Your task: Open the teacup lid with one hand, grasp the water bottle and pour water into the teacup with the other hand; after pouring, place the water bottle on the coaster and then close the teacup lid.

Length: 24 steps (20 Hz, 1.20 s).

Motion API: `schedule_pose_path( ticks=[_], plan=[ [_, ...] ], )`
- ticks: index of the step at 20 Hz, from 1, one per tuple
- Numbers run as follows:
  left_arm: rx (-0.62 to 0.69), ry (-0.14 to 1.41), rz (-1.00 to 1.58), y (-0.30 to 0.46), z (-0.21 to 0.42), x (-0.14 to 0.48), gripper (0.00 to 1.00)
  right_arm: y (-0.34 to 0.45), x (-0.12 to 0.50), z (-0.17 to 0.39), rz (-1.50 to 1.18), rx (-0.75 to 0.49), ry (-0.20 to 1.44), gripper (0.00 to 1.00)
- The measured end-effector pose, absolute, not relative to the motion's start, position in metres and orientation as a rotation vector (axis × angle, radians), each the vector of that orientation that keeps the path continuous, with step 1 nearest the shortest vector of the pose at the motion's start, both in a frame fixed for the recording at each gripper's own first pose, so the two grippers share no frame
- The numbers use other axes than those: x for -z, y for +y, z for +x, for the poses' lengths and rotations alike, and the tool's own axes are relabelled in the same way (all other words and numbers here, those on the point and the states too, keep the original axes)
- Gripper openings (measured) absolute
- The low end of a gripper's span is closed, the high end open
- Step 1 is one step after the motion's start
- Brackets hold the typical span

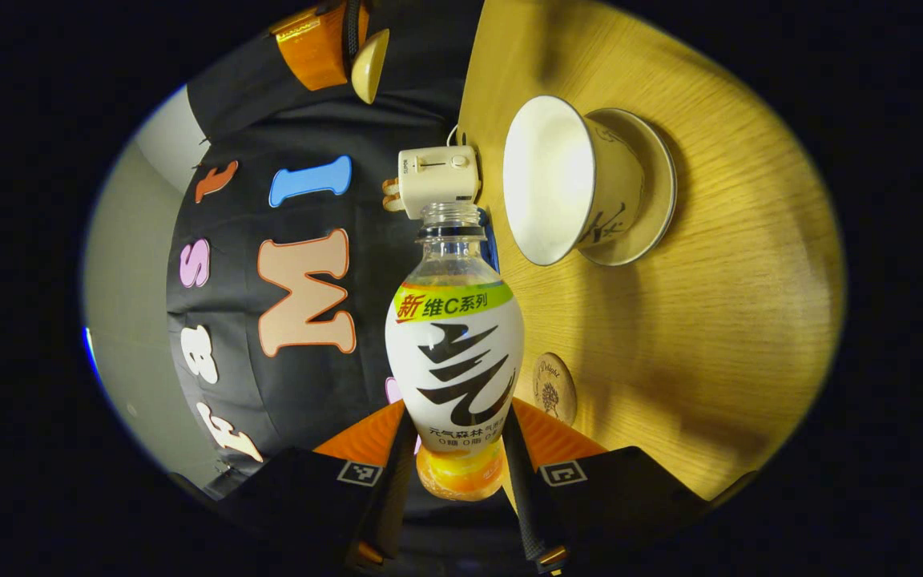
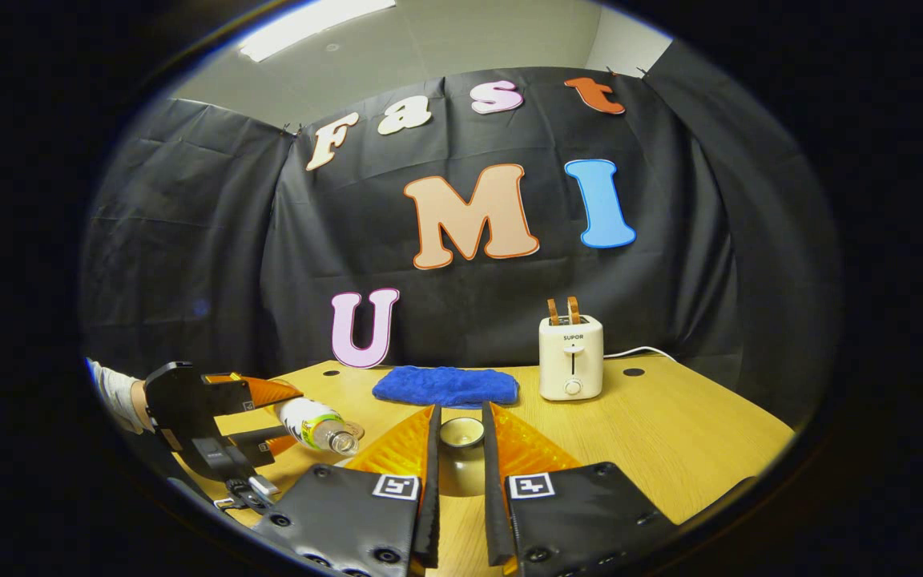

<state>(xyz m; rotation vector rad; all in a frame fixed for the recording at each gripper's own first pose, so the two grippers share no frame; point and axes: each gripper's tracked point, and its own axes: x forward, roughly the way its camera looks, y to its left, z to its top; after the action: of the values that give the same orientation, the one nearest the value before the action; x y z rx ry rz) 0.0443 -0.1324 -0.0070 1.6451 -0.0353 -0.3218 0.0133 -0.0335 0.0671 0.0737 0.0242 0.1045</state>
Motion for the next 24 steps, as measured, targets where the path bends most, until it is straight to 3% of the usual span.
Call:
schedule_pose_path(
  ticks=[24],
  plan=[
    [0.338,-0.033,1.998,-0.133,0.048,-0.012,0.57,-0.024,-0.066,0.010,0.084,-0.138,0.035,0.26]
  ],
)
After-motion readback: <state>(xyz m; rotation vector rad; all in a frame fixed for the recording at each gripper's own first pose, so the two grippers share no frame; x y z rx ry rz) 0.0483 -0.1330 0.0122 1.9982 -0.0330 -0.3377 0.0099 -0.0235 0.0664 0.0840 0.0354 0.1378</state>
